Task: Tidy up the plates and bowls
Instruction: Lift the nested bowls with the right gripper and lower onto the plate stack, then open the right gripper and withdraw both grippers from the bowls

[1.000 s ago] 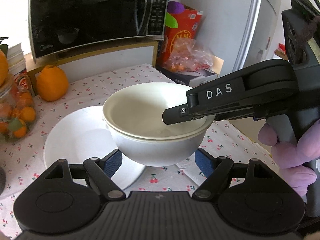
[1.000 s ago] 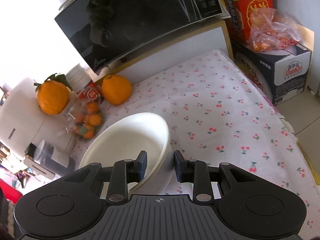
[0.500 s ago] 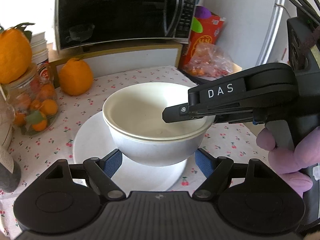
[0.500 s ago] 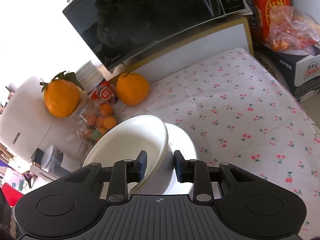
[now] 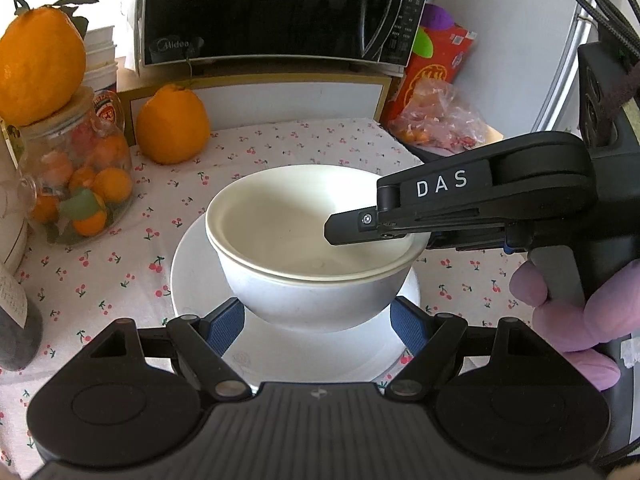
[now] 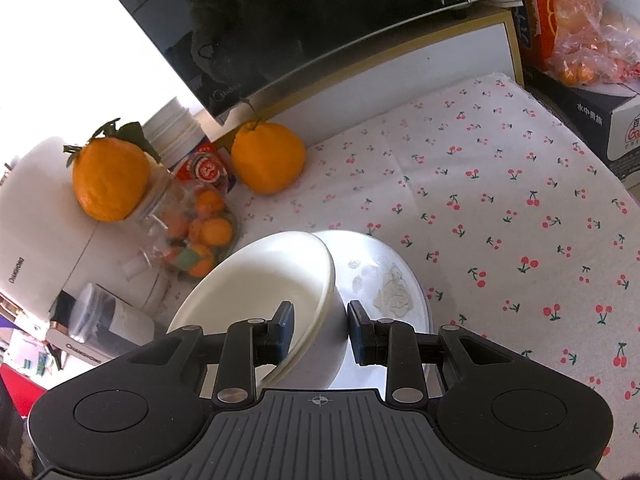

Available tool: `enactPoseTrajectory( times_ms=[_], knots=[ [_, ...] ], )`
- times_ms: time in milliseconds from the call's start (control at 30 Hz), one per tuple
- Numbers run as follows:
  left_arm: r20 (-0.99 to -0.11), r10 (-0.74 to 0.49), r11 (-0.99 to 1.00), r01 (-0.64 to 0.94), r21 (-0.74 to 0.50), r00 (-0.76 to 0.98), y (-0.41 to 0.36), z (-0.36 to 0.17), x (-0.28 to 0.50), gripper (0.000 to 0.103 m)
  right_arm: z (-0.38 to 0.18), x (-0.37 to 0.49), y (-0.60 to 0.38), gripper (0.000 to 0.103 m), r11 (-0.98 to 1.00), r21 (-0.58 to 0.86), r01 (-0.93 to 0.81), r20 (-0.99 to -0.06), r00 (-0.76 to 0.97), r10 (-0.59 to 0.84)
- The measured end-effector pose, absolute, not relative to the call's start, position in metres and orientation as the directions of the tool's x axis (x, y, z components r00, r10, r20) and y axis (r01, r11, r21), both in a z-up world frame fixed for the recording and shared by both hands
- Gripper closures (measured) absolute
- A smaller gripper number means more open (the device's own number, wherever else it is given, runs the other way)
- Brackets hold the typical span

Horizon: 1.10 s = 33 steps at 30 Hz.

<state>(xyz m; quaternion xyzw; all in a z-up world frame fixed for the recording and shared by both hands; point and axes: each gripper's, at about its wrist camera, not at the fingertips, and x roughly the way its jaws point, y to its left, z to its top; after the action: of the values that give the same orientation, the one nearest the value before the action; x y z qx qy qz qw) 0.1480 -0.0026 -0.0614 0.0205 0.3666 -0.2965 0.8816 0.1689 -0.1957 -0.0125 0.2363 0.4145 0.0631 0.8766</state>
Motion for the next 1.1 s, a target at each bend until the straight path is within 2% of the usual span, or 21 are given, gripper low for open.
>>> enactPoseTrajectory(
  times_ms=[500,733,933,1100],
  knots=[
    [-0.672,-0.484,0.827,0.543,-0.143,0.560,-0.008,-0.075,0.152,0.025,-0.033,0.171,-0.199,0.075,0.880,0.463,0.104,-0.704,0.647,0.294],
    [-0.683,-0.445,0.833,0.547,-0.079,0.579,-0.012,-0.077,0.148,0.011,-0.032,0.170,-0.196,0.071,0.889,0.450,0.082,-0.706,0.642,0.298],
    [-0.690,-0.434,0.826,0.561,-0.048,0.580,-0.014,-0.075,0.145,0.004,-0.030,0.169,-0.199,0.053,0.893,0.441,0.089,-0.711,0.641,0.288],
    [-0.706,-0.447,0.821,0.566,-0.080,0.550,-0.008,-0.072,0.144,0.001,-0.027,0.166,-0.205,0.044,0.886,0.455,0.091,-0.701,0.651,0.293]
  ],
)
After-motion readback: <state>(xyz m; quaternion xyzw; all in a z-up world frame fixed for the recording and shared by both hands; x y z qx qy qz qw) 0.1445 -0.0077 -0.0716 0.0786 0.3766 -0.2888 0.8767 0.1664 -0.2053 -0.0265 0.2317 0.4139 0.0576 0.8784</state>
